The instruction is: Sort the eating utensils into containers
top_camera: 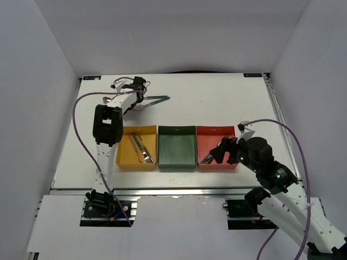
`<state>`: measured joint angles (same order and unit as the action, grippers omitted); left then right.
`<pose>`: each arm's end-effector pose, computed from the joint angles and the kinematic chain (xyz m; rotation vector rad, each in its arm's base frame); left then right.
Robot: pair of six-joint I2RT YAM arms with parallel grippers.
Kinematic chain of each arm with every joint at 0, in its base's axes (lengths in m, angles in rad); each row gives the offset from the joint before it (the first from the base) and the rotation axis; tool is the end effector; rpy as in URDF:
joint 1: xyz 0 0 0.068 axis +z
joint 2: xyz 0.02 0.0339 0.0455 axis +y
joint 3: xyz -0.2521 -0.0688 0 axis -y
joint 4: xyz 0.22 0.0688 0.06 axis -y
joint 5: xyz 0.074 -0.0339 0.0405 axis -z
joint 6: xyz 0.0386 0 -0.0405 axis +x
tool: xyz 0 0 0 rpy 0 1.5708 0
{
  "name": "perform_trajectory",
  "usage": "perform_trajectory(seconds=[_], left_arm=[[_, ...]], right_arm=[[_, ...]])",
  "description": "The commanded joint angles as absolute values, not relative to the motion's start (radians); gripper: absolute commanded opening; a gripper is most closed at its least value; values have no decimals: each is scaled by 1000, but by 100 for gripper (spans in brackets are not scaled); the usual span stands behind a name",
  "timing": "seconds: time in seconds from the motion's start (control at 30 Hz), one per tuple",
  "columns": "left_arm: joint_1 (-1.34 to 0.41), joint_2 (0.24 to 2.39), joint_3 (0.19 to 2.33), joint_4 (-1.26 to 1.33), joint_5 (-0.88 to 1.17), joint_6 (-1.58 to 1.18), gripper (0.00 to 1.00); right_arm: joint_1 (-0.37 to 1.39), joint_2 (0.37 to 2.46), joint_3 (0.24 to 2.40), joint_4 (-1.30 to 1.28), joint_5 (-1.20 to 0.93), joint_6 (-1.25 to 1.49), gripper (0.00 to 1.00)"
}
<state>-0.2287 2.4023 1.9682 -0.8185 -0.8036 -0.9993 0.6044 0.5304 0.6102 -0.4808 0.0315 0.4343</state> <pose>0.4569 -0.0778 0.1495 -1.0376 2.1296 0.6023 0.1000 0.0676 0.2744 -0.1513 2.0232 0.6390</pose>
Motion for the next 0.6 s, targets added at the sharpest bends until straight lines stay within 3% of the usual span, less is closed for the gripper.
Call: perform_trajectory(seconds=[0.0,0.1,0.13,0.23,0.27,0.37,0.57], left_arm=[[-206,2407,1965,-802,-799,-1005,68],[-177,2390,1901,-773,-790,-1012,59],[-167,2375,1879,-753,-781,-1005,47],[-127,2362,1829,-721,-767,-982,30],[-106,2356,1822,-715,-764,-971,17],[-69,2320,1787,-694,-779,-945,2],[-51,2139,1779,-626,-821,-845,0]], right_arm=[[604,511,621,-491,15,433,89],[604,503,618,-494,12,442,89],[604,502,618,-494,11,443,89],[604,491,623,-508,11,440,89],[604,486,624,-512,12,440,89],[604,477,626,-522,21,436,89],[604,477,621,-522,9,442,89]])
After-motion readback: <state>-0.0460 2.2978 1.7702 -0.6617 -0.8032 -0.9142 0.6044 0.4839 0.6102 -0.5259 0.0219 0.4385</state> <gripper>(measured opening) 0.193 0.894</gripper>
